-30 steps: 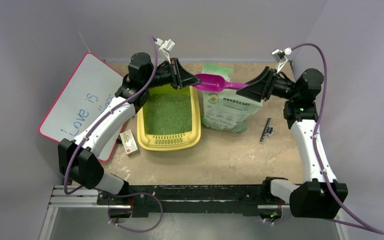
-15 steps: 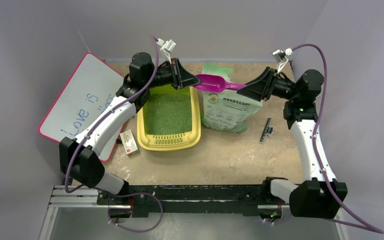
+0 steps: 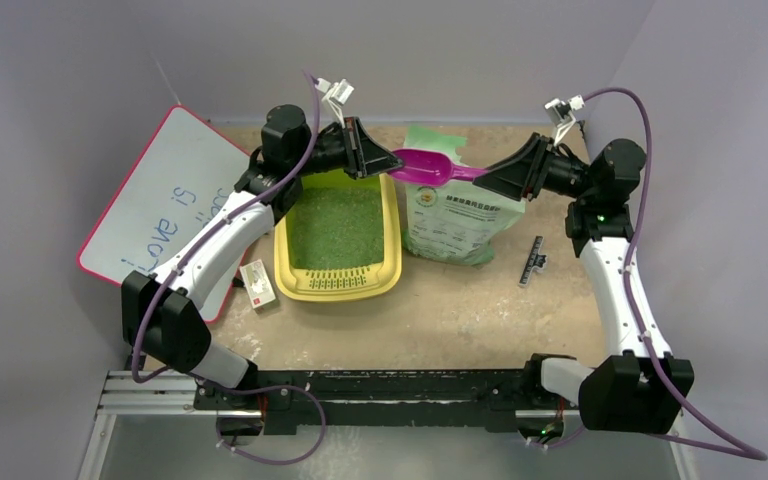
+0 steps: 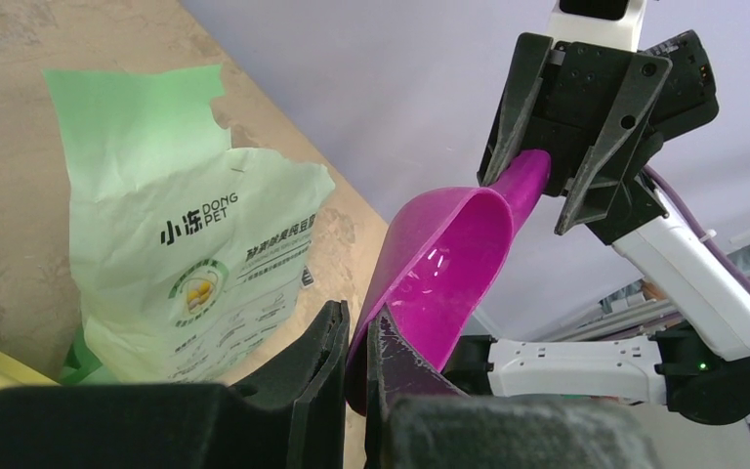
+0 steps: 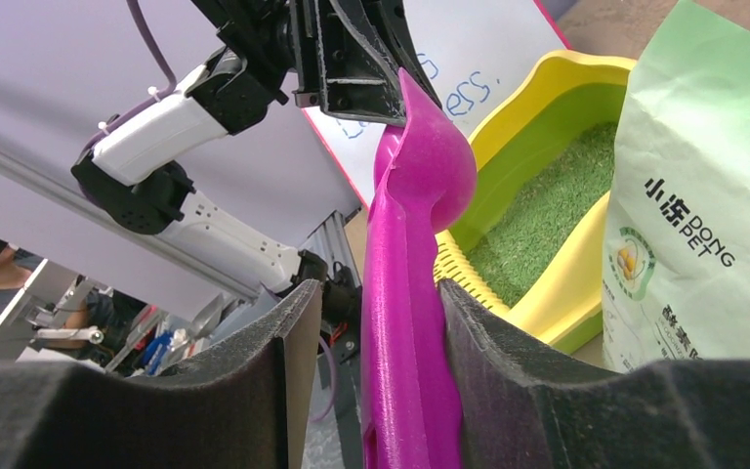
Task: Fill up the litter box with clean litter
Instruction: Pick up the spatula from the center of the board.
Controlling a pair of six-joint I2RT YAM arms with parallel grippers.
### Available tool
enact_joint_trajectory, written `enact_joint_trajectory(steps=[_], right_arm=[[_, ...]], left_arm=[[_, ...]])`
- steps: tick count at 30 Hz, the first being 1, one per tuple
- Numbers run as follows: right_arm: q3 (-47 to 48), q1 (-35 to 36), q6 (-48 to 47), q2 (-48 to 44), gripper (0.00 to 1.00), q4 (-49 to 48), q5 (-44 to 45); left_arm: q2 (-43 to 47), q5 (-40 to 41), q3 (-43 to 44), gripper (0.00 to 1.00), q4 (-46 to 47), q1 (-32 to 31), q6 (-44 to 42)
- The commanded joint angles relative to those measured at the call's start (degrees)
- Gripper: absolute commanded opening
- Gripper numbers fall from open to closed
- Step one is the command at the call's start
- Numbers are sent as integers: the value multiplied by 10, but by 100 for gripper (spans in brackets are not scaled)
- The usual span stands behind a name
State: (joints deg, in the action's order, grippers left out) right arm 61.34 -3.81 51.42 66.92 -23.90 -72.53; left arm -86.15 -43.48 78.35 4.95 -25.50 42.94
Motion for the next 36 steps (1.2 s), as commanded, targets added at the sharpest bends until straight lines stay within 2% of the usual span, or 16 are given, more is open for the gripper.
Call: enact_joint_trajectory(steps=[1,5,7,9,11,16,18,21,23,26,29,36], right_arm=[[0,4,6,-9,49,-44,-9],[0,6,5,-8,40,-45,-9],[1,6,6,-7,31,-47,-10],[1,6,6,-5,27,-49,-9],[1,6,8,-5,18,-51,-5],[7,6,10,-5,5,-44,6],[15,6,-3,-5,0,-4,7],[33,0,-33,-9,0,65,31],[51,-3,-65,-10,0,109,48],[99,-16,-136,-12,0,252,95],[153,-21,-195,-18,0,346,140],[298,-23,-289,-4,0,539,254]], left_arm=[[-6,27,11,0,44,-1,20],[-15,16,20,0,31,-6,10],[-16,21,29,0,16,-10,1],[-16,24,31,0,15,-12,-1],[-18,24,33,0,14,-13,-2],[-19,34,36,1,2,-14,-11],[-18,43,40,23,-12,-14,-20],[-9,87,54,56,-66,-13,-58],[4,132,58,65,-92,-9,-77],[30,196,52,70,-95,5,-85],[50,257,46,75,-95,15,-99],[28,245,63,77,-103,17,-116]])
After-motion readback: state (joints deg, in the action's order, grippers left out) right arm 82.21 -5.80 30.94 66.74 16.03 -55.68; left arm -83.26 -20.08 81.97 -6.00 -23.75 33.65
